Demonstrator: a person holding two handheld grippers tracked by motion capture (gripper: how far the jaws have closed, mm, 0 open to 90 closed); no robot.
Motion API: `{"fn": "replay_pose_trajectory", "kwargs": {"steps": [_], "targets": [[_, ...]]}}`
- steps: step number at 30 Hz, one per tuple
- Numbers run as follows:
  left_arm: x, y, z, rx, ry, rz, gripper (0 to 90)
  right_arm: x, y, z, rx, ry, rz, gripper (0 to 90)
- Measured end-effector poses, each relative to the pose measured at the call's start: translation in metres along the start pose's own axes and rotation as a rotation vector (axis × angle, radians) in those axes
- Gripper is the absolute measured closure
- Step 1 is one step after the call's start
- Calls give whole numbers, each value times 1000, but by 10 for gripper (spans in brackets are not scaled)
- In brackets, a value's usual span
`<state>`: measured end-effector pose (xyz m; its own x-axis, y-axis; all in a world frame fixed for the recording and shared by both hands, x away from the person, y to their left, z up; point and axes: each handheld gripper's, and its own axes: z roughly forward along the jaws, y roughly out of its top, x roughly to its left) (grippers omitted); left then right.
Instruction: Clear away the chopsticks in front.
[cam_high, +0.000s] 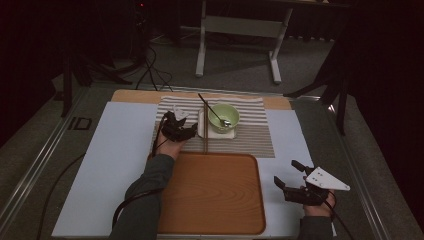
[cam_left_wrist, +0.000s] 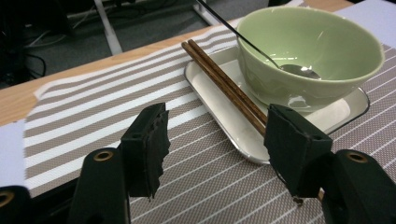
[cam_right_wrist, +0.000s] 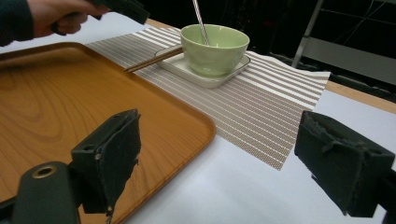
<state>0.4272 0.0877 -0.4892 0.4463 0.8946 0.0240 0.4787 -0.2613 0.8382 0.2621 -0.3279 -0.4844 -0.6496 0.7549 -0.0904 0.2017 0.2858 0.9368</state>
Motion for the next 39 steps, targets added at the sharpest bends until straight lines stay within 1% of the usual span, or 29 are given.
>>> {"fn": "replay_pose_trajectory", "kwargs": {"steps": [2, 6, 9, 10, 11, 12, 13, 16, 19, 23, 24, 25, 27, 29, 31, 32, 33, 35, 36, 39], "targets": [[-3, 1, 5, 9, -1, 2, 429, 0, 0, 0, -1, -2, 3, 139], [-7, 4, 13, 30, -14, -8, 484, 0, 0, -1, -6, -1, 8, 139], [-10, 4, 19, 39, -25, -25, 528, -1, 0, -1, -9, 1, 6, 139], [-11, 4, 21, 49, -25, -23, 534, -1, 0, -2, -10, 0, 7, 139], [-11, 4, 21, 49, -25, -23, 544, -1, 0, -2, -10, 0, 7, 139], [-15, 4, 27, 66, -30, -18, 570, -2, 0, -2, -16, 0, 12, 139], [-16, 4, 30, 71, -31, -16, 578, -2, 0, -2, -16, 0, 13, 139], [-23, 4, 39, 100, -17, -8, 616, -2, 0, -2, -17, -2, 15, 139], [-26, 3, 45, 109, -26, -27, 625, -2, 0, -3, -18, -5, 15, 139], [-28, 3, 48, 113, -28, -34, 627, -3, -1, -4, -23, -7, 18, 139], [-29, 3, 52, 127, -17, -46, 639, -4, -1, -4, -24, -6, 21, 139], [-29, 3, 52, 127, -17, -46, 646, -4, -1, -4, -24, -6, 21, 139], [-29, 2, 55, 136, -6, -68, 655, -4, -1, -4, -24, -6, 20, 139], [-29, 2, 55, 136, -6, -68, 659, -3, -1, -4, -24, -6, 21, 139], [-27, 1, 56, 140, 1, -89, 663, -3, -1, -4, -25, -6, 21, 139], [-27, 1, 56, 140, 1, -89, 668, -3, -1, -4, -25, -6, 21, 139], [-25, 1, 57, 140, 5, -110, 677, -3, -1, -4, -24, -6, 21, 139], [-25, 1, 57, 140, 5, -110, 687, -3, -1, -4, -24, -6, 21, 139], [-24, 2, 58, 139, 21, -140, 720, -3, -1, -4, -23, -6, 21, 139], [-25, 2, 60, 143, 21, -150, 748, -4, -1, -4, -22, -4, 20, 139]]}}
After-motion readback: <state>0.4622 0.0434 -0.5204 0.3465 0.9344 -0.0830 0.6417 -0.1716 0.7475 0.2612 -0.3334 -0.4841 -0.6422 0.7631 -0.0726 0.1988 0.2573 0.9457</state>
